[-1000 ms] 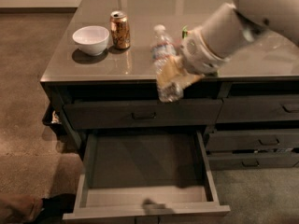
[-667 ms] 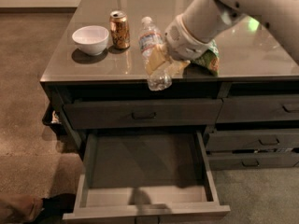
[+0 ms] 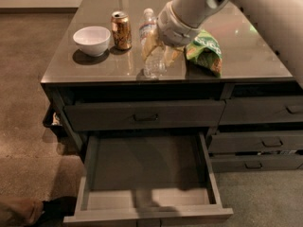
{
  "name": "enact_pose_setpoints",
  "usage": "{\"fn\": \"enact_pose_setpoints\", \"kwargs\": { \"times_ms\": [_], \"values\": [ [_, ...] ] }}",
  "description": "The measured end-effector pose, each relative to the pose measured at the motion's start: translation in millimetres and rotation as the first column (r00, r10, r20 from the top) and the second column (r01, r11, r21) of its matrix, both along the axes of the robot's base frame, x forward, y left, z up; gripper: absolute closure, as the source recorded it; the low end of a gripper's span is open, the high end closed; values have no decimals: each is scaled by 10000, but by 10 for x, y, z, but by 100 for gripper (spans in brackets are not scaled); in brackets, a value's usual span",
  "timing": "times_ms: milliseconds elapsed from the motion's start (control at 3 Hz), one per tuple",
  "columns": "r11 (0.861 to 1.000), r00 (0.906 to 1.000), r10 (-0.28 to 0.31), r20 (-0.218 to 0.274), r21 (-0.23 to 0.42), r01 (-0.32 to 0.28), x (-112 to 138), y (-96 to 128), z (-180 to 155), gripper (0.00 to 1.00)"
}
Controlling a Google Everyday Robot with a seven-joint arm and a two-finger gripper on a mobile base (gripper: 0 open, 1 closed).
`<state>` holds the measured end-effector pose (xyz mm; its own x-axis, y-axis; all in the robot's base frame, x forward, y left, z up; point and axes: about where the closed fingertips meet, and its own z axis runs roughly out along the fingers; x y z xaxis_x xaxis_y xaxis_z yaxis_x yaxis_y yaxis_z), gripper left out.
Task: Pick water bottle from middle drawer and place on counter
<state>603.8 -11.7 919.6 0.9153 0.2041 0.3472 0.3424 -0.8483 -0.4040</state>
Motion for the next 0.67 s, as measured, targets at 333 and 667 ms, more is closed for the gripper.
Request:
{"fn": "enact_pose_setpoints", "kwargs": {
  "times_ms": [333,667],
  "values": [
    [9985,9984,-540,-147,70,541,172,71,-31,100],
    [9954,9950,-956,-279,-27,956,312,165,-127,100]
  ]
}}
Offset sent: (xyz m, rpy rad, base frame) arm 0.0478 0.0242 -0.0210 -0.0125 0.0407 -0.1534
